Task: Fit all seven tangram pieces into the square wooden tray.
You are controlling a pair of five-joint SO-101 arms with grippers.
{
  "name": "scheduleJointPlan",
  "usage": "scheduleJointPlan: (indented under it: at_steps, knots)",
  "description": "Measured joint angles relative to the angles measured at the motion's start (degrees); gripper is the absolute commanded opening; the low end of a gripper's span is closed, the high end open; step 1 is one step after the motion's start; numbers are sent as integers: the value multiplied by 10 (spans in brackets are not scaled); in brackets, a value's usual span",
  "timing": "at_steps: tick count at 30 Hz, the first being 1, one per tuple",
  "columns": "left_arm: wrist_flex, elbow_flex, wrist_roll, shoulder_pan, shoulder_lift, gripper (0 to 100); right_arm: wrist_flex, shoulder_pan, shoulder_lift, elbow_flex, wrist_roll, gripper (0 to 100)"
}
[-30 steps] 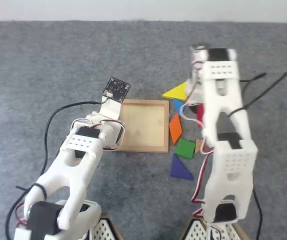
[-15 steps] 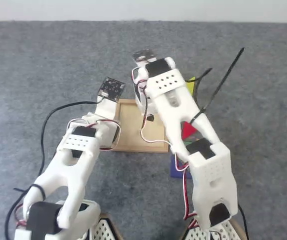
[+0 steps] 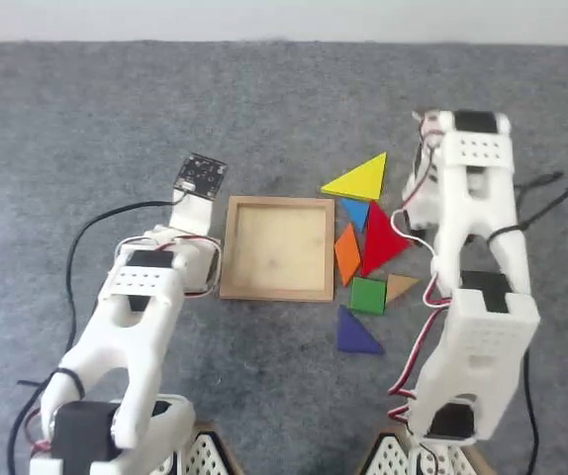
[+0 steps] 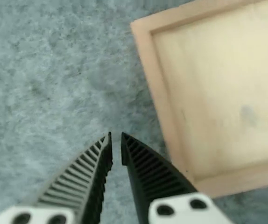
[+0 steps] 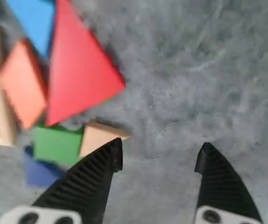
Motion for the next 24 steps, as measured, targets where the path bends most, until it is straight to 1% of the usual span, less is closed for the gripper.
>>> scheduleJointPlan:
  at_steps: [2,4,7,9,11,14,18,21,24]
  knots:
    - [0,0,-11,-10,0,37,-71,8,-2,69,15,247]
    - [0,0,-16,-14,0,37,-128,11,-3,108,26,224]
    - [0,0,-17,-14,0,37,-152,14,-4,114,28,175]
    - [0,0,-17,-14,0,37,-156,12,-4,117,-5,174]
    - [0,0,-17,-14,0,37,-157,-1,-4,119,-62,183]
    - [0,0,-17,-14,0,37,-157,-41,-4,120,-135,236]
    - [0,0,-17,-14,0,37,-166,-106,-4,120,-212,310]
    - [0,0,-17,-14,0,38,-192,-138,-4,120,-251,303]
    - [0,0,-17,-14,0,38,-222,-147,-4,120,-293,281]
